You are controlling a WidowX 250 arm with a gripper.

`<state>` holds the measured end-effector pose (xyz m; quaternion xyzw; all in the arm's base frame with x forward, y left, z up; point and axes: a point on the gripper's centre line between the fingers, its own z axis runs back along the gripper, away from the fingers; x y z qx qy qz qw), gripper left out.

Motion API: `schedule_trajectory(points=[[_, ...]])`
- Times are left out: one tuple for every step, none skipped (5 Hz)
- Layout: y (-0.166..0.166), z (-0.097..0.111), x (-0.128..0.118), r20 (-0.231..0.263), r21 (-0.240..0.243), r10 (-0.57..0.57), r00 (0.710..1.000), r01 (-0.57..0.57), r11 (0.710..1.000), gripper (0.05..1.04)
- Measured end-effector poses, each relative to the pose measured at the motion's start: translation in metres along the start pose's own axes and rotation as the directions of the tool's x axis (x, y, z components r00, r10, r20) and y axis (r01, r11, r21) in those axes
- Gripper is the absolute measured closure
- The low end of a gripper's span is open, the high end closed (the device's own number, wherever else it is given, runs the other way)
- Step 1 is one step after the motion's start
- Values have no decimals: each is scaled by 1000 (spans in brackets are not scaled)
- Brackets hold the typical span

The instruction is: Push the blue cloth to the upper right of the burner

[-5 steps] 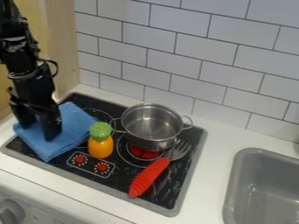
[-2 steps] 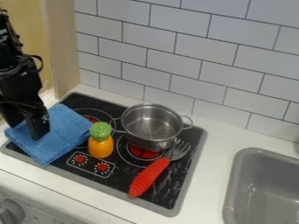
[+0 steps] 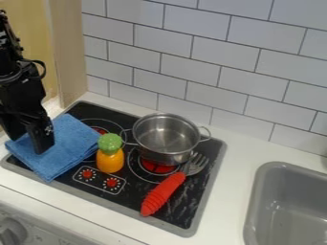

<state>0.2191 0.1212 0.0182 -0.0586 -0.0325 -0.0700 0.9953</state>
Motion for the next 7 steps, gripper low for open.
schedule_trajectory(points=[[-4, 8, 2, 17, -26, 10, 1000, -10, 1000, 85], [-3, 27, 10, 85, 13, 1, 996, -2, 1000, 85], [-3, 28, 10, 89, 20, -4, 996, 2, 1000, 85], [-3, 28, 10, 90, 19, -3, 996, 1, 1000, 85], [-3, 29, 11, 91, 20, -3, 996, 1, 1000, 85], [-3, 28, 10, 89, 18, -3, 996, 1, 1000, 85], [-3, 28, 11, 91, 20, -4, 996, 3, 1000, 85]])
